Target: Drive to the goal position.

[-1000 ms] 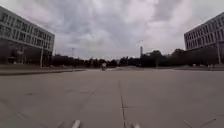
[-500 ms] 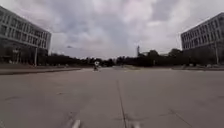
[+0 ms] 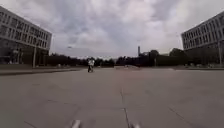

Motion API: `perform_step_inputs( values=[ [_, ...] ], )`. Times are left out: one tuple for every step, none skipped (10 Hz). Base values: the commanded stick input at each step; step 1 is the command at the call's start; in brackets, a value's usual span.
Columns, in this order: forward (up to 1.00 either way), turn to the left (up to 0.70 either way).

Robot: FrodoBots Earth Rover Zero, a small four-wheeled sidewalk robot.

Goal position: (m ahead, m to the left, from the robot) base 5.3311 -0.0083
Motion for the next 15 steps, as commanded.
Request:
perform_step_inputs(
  values=[
    [0.85, 0.0],
    [0.85, 0.0],
    [0.85, 0.0],
    [0.85, 0.0],
    [0.85, 0.0],
    [0.85, 0.0],
    [0.85, 0.0],
    [0.85, 0.0],
    [0.85, 0.0],
    [0.85, 0.0],
    [0.85, 0.0],
    [0.85, 0.0],
    [0.85, 0.0],
    [0.85, 0.0],
    [0.85, 0.0]
  ],
)
